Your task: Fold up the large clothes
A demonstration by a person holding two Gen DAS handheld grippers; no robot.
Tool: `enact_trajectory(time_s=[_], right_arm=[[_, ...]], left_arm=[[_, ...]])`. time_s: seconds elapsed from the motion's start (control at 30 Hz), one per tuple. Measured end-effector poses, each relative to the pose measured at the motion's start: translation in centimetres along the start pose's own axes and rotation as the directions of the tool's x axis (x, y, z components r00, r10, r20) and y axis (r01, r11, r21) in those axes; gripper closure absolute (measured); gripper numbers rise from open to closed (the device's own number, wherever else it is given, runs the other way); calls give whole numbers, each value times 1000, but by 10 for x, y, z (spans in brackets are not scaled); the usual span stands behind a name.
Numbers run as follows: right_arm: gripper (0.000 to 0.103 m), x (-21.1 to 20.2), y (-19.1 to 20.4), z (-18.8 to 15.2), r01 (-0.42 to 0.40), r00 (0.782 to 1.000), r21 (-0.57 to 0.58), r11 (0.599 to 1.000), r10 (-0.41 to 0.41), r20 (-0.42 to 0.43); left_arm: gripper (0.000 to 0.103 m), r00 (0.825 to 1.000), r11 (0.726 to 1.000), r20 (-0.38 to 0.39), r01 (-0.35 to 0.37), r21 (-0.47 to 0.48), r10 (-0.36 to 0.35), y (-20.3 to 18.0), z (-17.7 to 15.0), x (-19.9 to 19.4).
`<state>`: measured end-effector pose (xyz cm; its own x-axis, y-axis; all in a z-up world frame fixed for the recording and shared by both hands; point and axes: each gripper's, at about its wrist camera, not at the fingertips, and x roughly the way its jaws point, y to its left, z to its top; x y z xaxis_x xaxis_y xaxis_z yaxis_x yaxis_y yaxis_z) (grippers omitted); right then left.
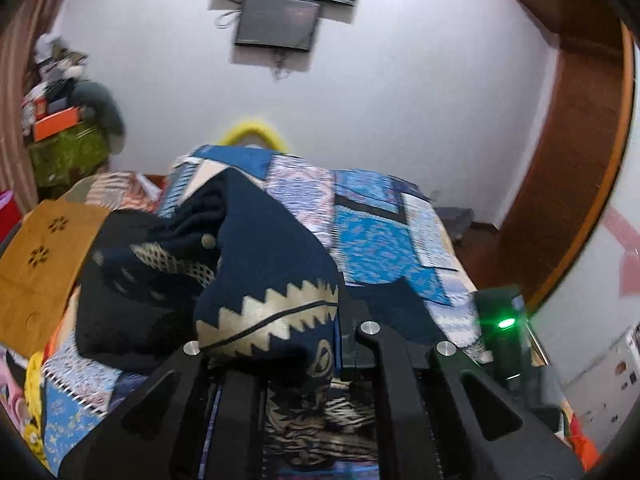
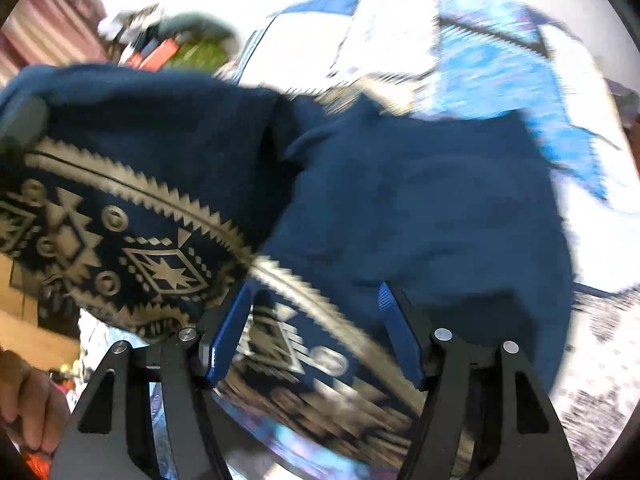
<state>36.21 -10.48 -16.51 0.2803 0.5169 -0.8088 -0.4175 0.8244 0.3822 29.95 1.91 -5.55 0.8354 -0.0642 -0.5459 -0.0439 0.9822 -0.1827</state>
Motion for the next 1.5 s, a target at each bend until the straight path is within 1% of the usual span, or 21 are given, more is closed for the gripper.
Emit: enact_trajectory(time_s=[0.07, 0.17, 0.23, 0.33, 0.4, 0.47, 0.53, 0.67, 0.7, 0.73, 0.83, 0.9, 0.97, 1.0, 1.1, 1.13, 1.2, 1.27, 1.33, 1.4, 1.5], right_arm=[[41, -27, -22, -11, 65, 997, 29, 997, -67, 50], [40, -66, -57, -28, 172, 979, 77, 982, -179, 99], [40, -88, -76, -41, 221, 966, 115, 968, -234, 113], [40, -107, -94, -56, 250, 956, 163, 954, -270, 114], [40, -117, -103, -66, 257, 954, 185, 949, -280, 111], [40, -121, -107, -73, 254, 954, 198, 947, -279, 111], [40, -122, -101, -74, 247, 955, 198, 948, -273, 116], [40, -125, -87, -75, 227, 959, 163, 960, -249, 136], [40, -124, -83, -72, 220, 960, 151, 964, -242, 143], [40, -124, -77, -69, 212, 961, 137, 968, -232, 152], [41, -120, -58, -62, 178, 966, 85, 980, -191, 177], [40, -113, -49, -59, 160, 969, 62, 985, -168, 180], [39, -99, -41, -57, 148, 975, 41, 988, -153, 163], [38, -92, -39, -57, 150, 976, 35, 988, -154, 151], [35, -67, -41, -61, 158, 982, 33, 987, -161, 98], [35, -58, -44, -64, 166, 983, 37, 985, -168, 71], [35, -42, -55, -75, 189, 982, 50, 981, -190, 14], [35, -30, -68, -89, 191, 981, 70, 979, -189, -33], [32, -26, -80, -102, 172, 984, 96, 980, -167, -65], [31, -28, -84, -111, 159, 986, 98, 982, -154, -62], [31, -39, -76, -111, 204, 978, 54, 977, -201, -61]], left_arm=[[94, 998, 998, -27, 50, 44, -49, -29, -4, 10], [94, 990, 985, -92, 122, 119, -111, -68, -20, 30], [94, 973, 970, -176, 176, 165, -146, -93, -42, 49], [94, 920, 945, -346, 263, 192, -186, -112, -81, 80], [92, 867, 934, -463, 301, 191, -184, -113, -107, 100], [92, 840, 929, -510, 318, 188, -184, -110, -120, 105], [87, 848, 925, -501, 315, 213, -173, -109, -121, 98], [58, 840, 904, -507, 352, 241, -192, -108, -113, 74], [47, 842, 896, -503, 362, 257, -197, -107, -111, 64], [43, 848, 892, -495, 360, 273, -191, -108, -110, 58], [38, 888, 878, -432, 325, 351, -156, -102, -104, 32], [32, 913, 881, -388, 284, 379, -128, -103, -104, 20], [28, 933, 896, -347, 235, 377, -99, -88, -96, 12], [22, 940, 905, -330, 210, 369, -83, -78, -90, 14], [16, 953, 936, -302, 126, 330, -22, -53, -83, 18], [16, 949, 947, -315, 96, 306, 5, -41, -82, 24], [16, 937, 960, -349, 75, 271, 26, -24, -87, 33], [16, 923, 963, -382, 64, 262, 42, -14, -97, 45], [15, 906, 967, -423, 84, 240, 26, -4, -112, 51], [15, 902, 969, -432, 98, 225, 9, 2, -123, 50], [15, 903, 968, -430, 97, 232, 12, 5, -127, 47]])
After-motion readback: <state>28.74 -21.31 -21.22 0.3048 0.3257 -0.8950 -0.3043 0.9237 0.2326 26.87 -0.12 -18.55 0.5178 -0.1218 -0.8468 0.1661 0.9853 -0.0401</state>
